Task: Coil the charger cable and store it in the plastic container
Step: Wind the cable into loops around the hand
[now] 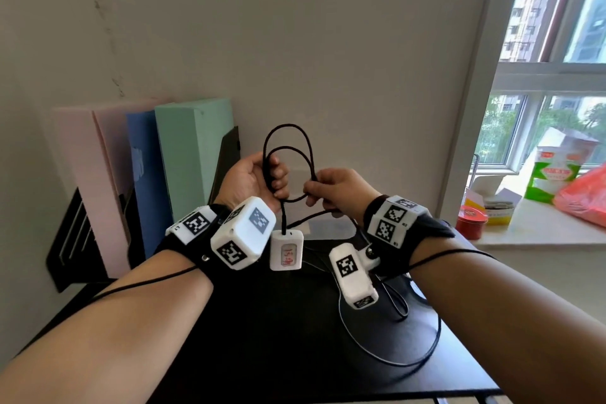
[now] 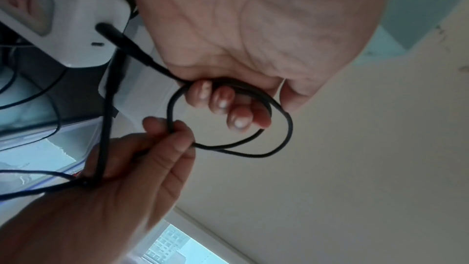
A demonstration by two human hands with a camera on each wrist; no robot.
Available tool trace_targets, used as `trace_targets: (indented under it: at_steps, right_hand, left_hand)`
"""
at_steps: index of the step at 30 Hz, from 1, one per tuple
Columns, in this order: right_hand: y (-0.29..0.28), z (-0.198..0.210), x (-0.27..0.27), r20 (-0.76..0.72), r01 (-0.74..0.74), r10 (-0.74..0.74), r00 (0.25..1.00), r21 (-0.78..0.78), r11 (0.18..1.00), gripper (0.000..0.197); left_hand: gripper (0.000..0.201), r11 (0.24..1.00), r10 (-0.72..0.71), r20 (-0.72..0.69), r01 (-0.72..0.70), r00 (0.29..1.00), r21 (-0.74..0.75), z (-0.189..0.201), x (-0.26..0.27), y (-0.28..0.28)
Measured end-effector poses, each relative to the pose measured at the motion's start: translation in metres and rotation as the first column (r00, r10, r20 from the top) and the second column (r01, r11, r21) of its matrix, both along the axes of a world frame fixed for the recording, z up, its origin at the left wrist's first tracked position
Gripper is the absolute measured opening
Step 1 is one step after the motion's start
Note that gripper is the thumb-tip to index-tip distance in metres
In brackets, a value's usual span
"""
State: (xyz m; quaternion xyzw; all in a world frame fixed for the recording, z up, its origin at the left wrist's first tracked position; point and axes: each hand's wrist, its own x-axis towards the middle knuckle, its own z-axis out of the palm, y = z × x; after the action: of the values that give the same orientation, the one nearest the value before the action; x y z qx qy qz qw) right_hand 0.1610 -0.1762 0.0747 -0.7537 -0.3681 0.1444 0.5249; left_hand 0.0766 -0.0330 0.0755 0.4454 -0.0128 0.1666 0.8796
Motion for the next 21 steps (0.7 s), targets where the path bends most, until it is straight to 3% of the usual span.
trace_targets:
  at_steps: [5,10,13,16,19,21]
  right_hand:
    - [-0.007,0.002,0.007,0.426,0.13,-0.028,0.904,-0.212,0.968,0.01]
    - [-0.005,-0.003,0.004,0.613,0.332,-0.053,0.788,-0.35,0.876,0.016]
    - [-0.002,-0.004,0.005,0.605,0.369,-0.102,0.789,-0.335,0.867,0.016]
    - [0.001,-0.006,0.005,0.541,0.331,-0.128,0.831,-0.297,0.895,0.019]
    - [-0.003,-0.006,0.004,0.491,0.275,-0.121,0.863,-0.255,0.927,0.018]
    - [-0.008,-0.005,0.006,0.48,0.243,-0.087,0.873,-0.274,0.931,0.031]
  left_hand:
    - [0.029,1.0,0.025,-0.06,-0.024,0.998,0.011,-0.005,0.001,0.01]
    - [0.047,0.999,-0.029,-0.135,0.027,0.99,-0.018,-0.005,0.001,0.002]
    - [0.047,0.997,-0.031,-0.112,0.039,0.993,0.071,-0.001,0.001,-0.003]
    - [0.033,0.972,0.061,-0.089,-0.039,0.994,0.231,0.001,0.003,-0.003]
    - [0.026,0.924,0.17,-0.108,-0.12,0.979,0.364,0.003,0.003,0.0]
    - [0.029,0.871,0.221,-0.136,-0.133,0.966,0.474,0.002,0.003,0.003]
